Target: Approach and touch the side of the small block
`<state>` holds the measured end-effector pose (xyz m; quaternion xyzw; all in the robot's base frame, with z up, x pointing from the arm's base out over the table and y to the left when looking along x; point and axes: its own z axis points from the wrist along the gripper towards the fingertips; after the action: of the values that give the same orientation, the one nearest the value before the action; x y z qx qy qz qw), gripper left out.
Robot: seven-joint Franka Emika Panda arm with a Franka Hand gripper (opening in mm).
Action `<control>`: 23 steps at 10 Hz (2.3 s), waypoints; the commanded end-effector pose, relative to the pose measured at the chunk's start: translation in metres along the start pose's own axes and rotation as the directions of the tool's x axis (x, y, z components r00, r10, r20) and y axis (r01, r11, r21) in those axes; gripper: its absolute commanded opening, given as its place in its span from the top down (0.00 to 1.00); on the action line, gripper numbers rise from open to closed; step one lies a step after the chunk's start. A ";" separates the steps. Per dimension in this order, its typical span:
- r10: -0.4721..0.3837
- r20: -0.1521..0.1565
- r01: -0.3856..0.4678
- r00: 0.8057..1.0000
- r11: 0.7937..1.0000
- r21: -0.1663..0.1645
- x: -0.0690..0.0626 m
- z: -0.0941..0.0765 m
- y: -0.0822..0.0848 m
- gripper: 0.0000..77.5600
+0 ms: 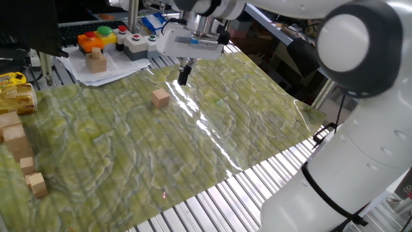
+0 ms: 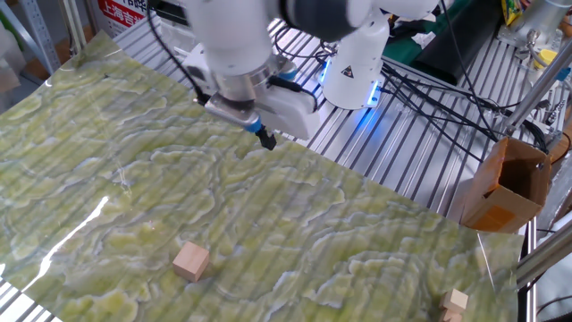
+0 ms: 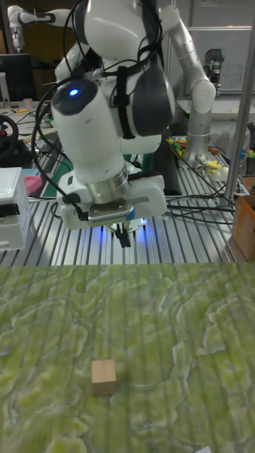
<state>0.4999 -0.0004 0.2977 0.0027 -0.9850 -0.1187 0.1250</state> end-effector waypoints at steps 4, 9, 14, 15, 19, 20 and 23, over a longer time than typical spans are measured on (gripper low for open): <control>-0.053 0.004 0.052 0.999 0.998 0.028 -0.044 -0.031 -0.015 1.00; -0.076 0.023 0.073 0.997 0.990 0.122 -0.067 -0.049 -0.028 1.00; -0.122 0.015 0.119 0.992 0.981 0.153 -0.101 -0.082 -0.049 1.00; -0.134 0.013 0.129 0.991 0.975 0.180 -0.105 -0.087 -0.054 1.00; -0.148 0.012 0.141 0.989 0.961 0.238 -0.109 -0.097 -0.063 1.00; -0.143 0.013 0.135 0.990 0.961 0.242 -0.108 -0.096 -0.063 1.00; -0.140 0.019 0.132 0.990 0.965 0.228 -0.108 -0.096 -0.063 1.00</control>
<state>0.6264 -0.0802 0.3454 0.0795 -0.9917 -0.0093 0.1006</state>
